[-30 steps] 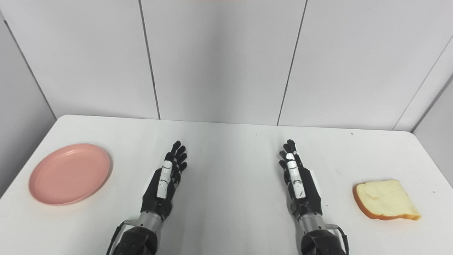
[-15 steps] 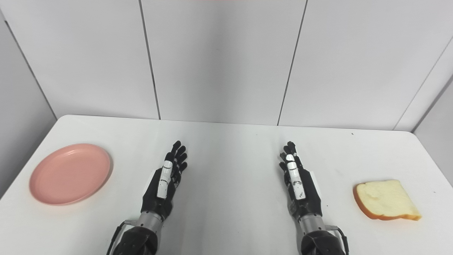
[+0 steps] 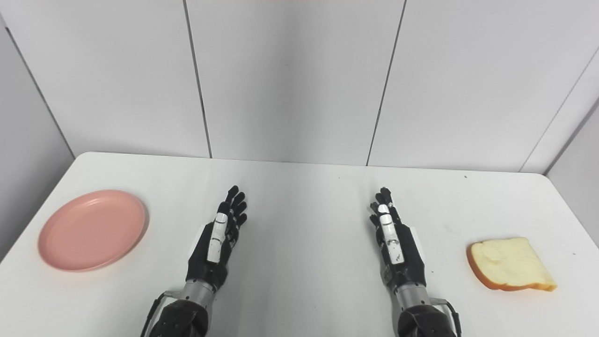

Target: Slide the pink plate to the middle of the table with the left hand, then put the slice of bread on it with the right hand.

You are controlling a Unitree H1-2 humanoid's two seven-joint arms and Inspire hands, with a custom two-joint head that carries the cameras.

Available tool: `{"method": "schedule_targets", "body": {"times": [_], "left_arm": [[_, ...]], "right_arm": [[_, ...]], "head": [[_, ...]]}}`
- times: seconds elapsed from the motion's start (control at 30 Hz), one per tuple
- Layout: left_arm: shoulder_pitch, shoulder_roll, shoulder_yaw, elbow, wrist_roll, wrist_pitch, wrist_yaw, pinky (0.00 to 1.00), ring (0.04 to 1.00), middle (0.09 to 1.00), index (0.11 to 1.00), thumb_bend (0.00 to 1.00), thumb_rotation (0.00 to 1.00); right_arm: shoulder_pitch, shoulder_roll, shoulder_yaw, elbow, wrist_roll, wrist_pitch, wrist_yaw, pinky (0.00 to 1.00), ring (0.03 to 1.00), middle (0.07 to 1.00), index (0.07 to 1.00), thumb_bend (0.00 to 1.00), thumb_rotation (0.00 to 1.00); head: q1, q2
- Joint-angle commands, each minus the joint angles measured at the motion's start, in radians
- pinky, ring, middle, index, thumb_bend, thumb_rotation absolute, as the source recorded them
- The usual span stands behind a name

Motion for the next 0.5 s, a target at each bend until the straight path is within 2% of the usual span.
{"method": "schedule_targets", "body": {"times": [0.0,0.2,0.23,0.27,0.3,0.4,0.47], "left_arm": [[-0.02,0.012,0.015,-0.004,0.017,-0.048,0.03,1.0,1.0,1.0,1.0,0.66,1.0],[-0.064,0.051,0.057,0.003,-0.037,-0.1,0.006,1.0,1.0,1.0,1.0,0.73,0.98],[-0.074,0.056,0.063,0.012,-0.041,-0.11,0.008,1.0,1.0,1.0,1.0,0.74,0.97],[-0.08,0.059,0.067,0.02,-0.044,-0.118,0.009,1.0,1.0,1.0,1.0,0.75,0.98],[-0.091,0.066,0.078,0.025,-0.051,-0.128,0.013,1.0,1.0,1.0,1.0,0.76,0.98],[-0.121,0.088,0.106,0.041,-0.069,-0.161,0.02,1.0,1.0,1.0,1.0,0.76,0.98],[-0.134,0.109,0.113,0.047,-0.04,-0.184,0.036,1.0,1.0,1.0,1.0,0.77,0.99]], "right_arm": [[-0.022,-0.006,-0.002,-0.016,0.01,-0.04,0.015,1.0,0.99,1.0,1.0,0.66,0.88],[-0.038,-0.012,-0.008,0.05,0.006,-0.082,0.03,1.0,0.996,1.0,1.0,0.66,0.9],[-0.044,-0.013,-0.008,0.066,0.005,-0.092,0.032,1.0,0.995,1.0,1.0,0.65,0.9],[-0.047,-0.014,-0.008,0.078,0.005,-0.1,0.033,1.0,0.996,1.0,1.0,0.65,0.9],[-0.053,-0.015,-0.009,0.096,0.011,-0.11,0.039,1.0,0.996,1.0,1.0,0.65,0.9],[-0.065,-0.016,-0.013,0.14,0.02,-0.144,0.051,1.0,1.0,1.0,1.0,0.64,0.91],[-0.07,-0.019,-0.02,0.158,0.03,-0.163,0.059,1.0,0.998,1.0,1.0,0.64,0.9]], "head": [[0.007,-0.003],[0.077,-0.047],[0.097,-0.066],[0.097,-0.066],[0.121,-0.086],[0.152,-0.111],[0.177,-0.123]]}}
